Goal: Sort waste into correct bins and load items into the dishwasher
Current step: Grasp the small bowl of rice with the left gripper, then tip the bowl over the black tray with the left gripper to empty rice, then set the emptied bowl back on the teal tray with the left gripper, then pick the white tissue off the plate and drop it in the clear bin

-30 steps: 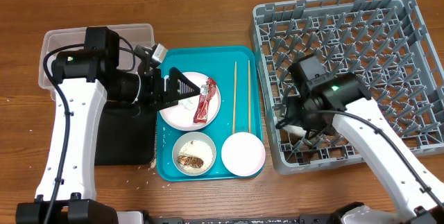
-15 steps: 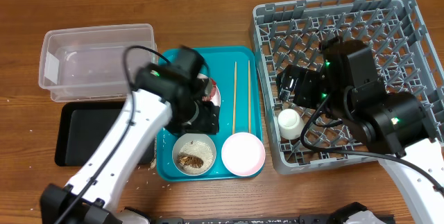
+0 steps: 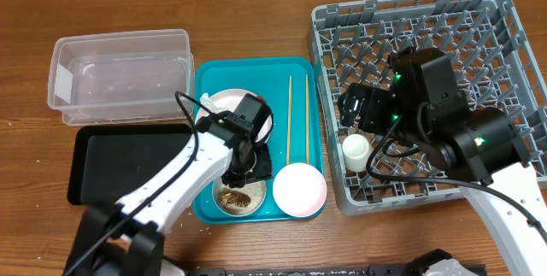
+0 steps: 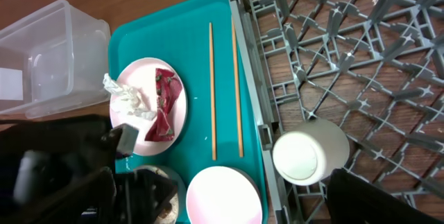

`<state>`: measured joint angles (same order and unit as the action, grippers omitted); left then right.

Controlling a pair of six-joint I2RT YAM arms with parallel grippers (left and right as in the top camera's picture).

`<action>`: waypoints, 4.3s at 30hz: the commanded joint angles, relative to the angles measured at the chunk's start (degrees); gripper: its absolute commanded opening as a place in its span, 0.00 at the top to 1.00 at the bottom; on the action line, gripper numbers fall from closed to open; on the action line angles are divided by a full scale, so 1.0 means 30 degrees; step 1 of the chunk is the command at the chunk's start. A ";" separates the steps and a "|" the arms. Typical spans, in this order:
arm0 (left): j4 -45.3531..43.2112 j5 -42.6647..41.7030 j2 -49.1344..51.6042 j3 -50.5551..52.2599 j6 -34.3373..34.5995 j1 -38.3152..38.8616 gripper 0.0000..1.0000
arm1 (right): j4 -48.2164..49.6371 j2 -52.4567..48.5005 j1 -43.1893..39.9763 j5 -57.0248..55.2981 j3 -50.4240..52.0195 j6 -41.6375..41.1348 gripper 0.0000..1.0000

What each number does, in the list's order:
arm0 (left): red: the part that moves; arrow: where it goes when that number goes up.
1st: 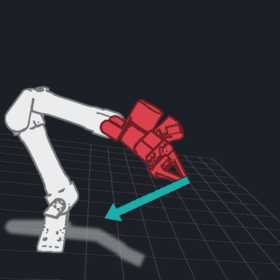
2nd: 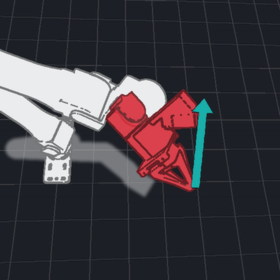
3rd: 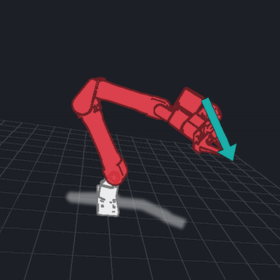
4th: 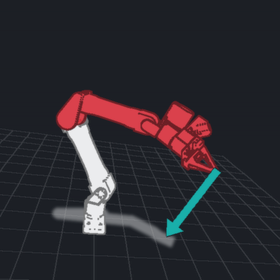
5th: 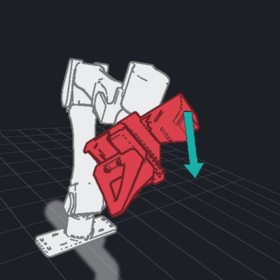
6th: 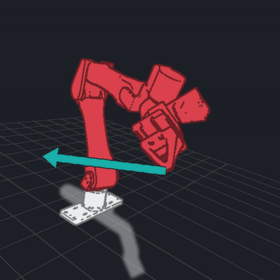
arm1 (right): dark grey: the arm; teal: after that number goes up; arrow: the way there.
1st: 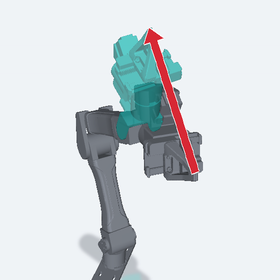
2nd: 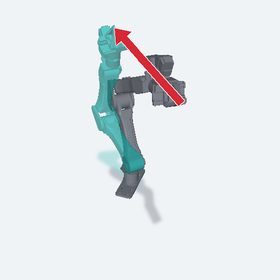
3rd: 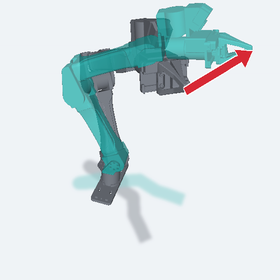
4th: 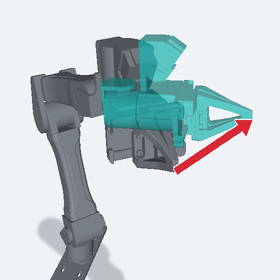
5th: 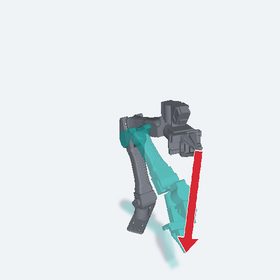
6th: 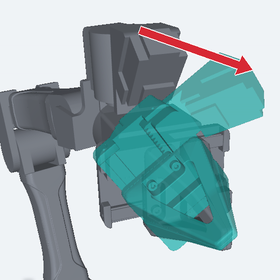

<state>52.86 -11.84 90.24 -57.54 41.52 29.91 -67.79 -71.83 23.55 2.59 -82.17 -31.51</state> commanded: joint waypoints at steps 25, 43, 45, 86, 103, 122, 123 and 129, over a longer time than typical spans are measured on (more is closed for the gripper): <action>0.4452 -1.1358 -0.2040 -0.3694 -1.1999 -1.2182 0.96 | -0.0087 -0.0066 -0.0051 0.0036 -0.0131 -0.0015 0.01; 1.3318 -2.2148 0.6564 -0.3701 -2.5864 -2.4356 0.96 | -0.0619 -0.0066 -0.0051 0.0036 -0.0131 -0.0022 0.01; 1.4681 -2.2454 0.6564 -0.3701 -2.7460 -2.4356 0.96 | -0.0736 -0.0066 -0.0051 0.0044 -0.0131 -0.0022 0.01; 0.5457 0.2725 -0.5472 -0.1166 -0.5034 -0.0816 0.90 | -0.0576 -0.0066 -0.0051 0.0255 -0.0131 -0.0015 0.00; 0.4153 0.7257 -0.1909 -0.4146 -0.3300 0.0248 0.32 | -0.0699 -0.0066 -0.0051 0.0240 -0.0131 -0.0015 0.00; -0.3854 0.5705 0.5610 -0.4218 -0.5799 -0.4415 0.32 | -0.0714 -0.0357 -0.0051 0.0277 0.0029 -0.0022 0.00; -0.3781 0.5697 0.5734 -0.4218 -0.5872 -0.4422 0.45 | -0.0707 -0.0372 -0.0051 0.0335 0.0095 -0.0022 0.00; -0.1676 0.4226 0.5144 -0.5996 -0.5843 -0.4466 0.96 | -0.0729 -0.0444 -0.0051 0.0328 0.0160 -0.0015 0.00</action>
<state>45.87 4.19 106.89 -70.76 24.62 16.40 -70.11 -73.08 23.55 3.20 -82.00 -31.51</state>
